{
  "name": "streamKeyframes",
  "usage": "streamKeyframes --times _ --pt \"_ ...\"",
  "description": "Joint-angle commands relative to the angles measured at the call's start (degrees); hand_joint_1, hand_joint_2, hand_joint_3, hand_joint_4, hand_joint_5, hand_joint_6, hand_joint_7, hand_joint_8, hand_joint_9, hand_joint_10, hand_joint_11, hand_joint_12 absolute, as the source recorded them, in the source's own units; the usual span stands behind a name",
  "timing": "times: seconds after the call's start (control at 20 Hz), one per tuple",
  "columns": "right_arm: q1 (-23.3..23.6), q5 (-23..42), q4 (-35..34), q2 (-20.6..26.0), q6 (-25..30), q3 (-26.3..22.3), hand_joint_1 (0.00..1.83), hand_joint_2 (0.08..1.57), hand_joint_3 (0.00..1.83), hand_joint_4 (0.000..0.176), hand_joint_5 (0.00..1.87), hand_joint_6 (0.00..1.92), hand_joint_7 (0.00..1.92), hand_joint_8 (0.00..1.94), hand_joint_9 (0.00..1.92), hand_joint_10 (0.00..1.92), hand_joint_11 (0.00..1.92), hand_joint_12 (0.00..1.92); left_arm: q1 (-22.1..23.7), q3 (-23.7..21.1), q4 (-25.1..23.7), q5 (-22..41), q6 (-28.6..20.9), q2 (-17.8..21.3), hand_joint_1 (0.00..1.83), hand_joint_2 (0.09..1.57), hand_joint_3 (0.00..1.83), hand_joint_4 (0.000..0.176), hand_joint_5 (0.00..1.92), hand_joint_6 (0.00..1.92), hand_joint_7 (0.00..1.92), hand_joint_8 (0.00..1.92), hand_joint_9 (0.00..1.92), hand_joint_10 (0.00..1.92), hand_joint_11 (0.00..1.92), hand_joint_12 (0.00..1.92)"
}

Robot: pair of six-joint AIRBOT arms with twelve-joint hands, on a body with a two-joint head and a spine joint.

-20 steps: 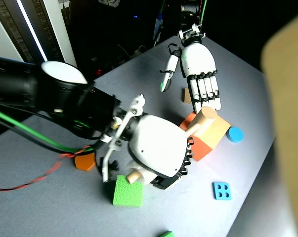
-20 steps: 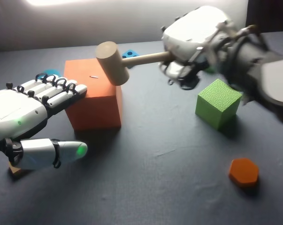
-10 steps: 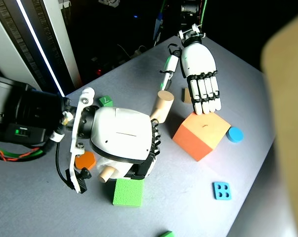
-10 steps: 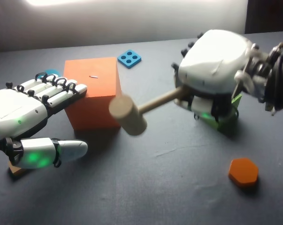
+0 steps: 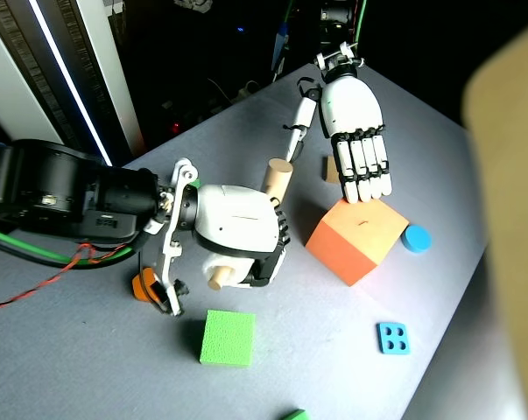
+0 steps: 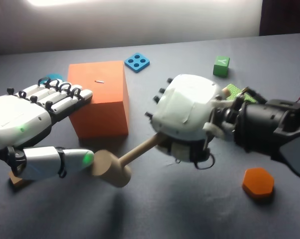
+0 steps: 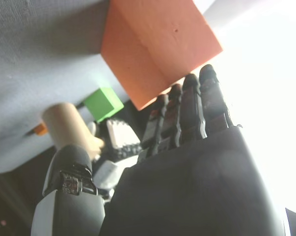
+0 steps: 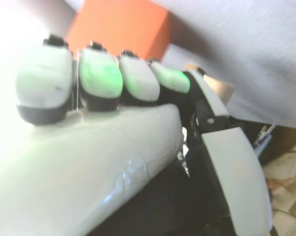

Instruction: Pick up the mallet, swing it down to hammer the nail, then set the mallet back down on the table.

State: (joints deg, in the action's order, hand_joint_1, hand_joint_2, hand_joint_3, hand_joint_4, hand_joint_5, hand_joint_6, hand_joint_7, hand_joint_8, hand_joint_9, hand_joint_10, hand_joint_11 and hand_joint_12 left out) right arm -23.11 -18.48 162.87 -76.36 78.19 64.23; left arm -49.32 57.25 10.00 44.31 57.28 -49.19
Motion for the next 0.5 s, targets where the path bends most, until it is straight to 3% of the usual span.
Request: streamKeyframes --times 0.0,0.45 --pt "0.31 -6.98 1.61 -0.08 -0.12 0.19 0.25 1.55 0.0 0.019 1.13 1.92 1.37 1.94 1.47 1.92 1.58 1.92 0.61 0.01 -0.2 5.31 0.0 -0.1 0.0 1.2 0.0 0.0 0.0 0.0 0.0 0.0 0.0 0.0 0.0 0.0" --pt "-1.73 -9.97 1.61 -3.09 -1.1 2.98 0.35 1.52 0.0 0.022 1.15 1.92 1.36 1.94 1.45 1.92 1.56 1.92 1.09 -0.09 -0.2 5.31 0.0 -0.06 0.0 1.21 0.0 0.0 0.0 0.0 0.0 0.0 0.0 0.0 0.0 0.0"
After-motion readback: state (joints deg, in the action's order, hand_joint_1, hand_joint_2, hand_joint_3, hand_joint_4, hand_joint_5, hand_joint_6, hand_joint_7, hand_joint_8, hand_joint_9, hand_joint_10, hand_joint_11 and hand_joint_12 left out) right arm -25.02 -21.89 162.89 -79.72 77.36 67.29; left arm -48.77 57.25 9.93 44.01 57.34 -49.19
